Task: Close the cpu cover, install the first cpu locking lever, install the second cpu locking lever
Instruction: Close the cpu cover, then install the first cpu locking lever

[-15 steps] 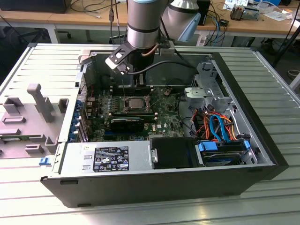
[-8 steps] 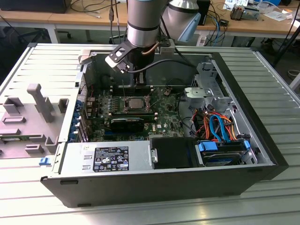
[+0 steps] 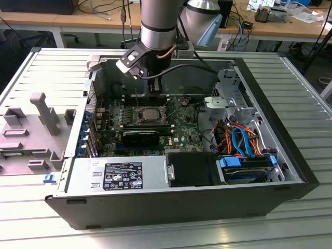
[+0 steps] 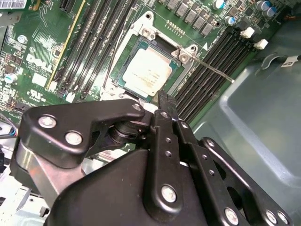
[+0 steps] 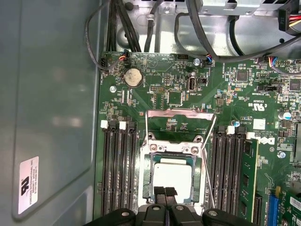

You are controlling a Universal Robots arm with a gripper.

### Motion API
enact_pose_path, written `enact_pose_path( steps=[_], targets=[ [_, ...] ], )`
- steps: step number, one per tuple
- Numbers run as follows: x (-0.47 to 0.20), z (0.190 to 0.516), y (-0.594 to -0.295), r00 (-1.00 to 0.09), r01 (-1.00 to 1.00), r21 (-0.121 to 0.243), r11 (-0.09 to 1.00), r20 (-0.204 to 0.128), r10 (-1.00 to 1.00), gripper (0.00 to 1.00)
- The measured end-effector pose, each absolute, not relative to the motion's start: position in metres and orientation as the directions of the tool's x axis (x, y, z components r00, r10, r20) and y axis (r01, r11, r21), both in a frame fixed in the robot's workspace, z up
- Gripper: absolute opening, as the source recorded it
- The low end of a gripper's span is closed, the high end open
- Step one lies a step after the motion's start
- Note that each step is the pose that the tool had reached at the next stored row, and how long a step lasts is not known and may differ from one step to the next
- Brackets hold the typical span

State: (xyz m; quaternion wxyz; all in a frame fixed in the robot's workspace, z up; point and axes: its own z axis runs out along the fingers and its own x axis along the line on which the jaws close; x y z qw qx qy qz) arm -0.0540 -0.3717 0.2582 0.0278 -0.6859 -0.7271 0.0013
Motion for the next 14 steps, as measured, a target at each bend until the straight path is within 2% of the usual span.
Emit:
enact_pose_path(
  steps=[14],
  targets=[
    [-0.054,0.2602,-0.3718,-0.057,0.997,-0.04,0.059,0.045,0.997,0.11]
  ],
)
